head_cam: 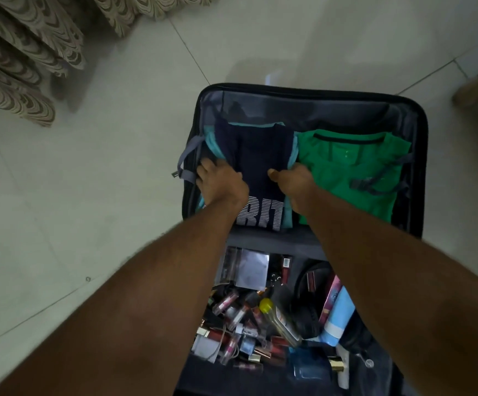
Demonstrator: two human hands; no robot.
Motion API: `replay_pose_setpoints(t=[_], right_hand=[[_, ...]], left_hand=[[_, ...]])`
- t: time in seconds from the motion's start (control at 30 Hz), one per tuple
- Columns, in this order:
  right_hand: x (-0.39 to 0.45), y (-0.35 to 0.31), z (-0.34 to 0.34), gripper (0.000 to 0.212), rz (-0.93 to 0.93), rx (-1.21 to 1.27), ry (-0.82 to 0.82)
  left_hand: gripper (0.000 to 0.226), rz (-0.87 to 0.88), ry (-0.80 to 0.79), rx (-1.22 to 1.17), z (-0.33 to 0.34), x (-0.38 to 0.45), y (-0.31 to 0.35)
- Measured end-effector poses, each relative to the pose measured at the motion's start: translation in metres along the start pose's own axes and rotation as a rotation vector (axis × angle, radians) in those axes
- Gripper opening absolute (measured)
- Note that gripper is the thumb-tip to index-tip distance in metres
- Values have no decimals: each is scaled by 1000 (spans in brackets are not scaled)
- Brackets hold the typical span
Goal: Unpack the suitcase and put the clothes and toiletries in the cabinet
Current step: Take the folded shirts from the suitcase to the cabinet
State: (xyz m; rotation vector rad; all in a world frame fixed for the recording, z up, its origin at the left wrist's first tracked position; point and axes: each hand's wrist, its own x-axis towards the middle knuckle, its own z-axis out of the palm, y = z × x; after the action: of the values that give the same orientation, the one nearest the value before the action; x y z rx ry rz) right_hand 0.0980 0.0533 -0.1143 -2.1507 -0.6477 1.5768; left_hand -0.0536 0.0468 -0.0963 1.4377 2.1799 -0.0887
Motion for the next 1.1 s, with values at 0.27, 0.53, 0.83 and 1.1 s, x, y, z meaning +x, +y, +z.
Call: replay_pose_setpoints(t=[0.27,0.53,0.83,1.1], right_hand=[[11,-2,-15,44,135,167,-168],[-10,7,-13,31,23,140,-69],[-134,-54,-64,21,-112,207,-107],[-377,-172,-104,27,-160,171,-97]], left_hand=[[64,-104,-110,-431,-28,31,-17],[16,250,-12,-199,-28,-17,-5],[18,157,-137,-660,-144,-69,-23],[30,-113,-505,-1202,-375,-196,-24]])
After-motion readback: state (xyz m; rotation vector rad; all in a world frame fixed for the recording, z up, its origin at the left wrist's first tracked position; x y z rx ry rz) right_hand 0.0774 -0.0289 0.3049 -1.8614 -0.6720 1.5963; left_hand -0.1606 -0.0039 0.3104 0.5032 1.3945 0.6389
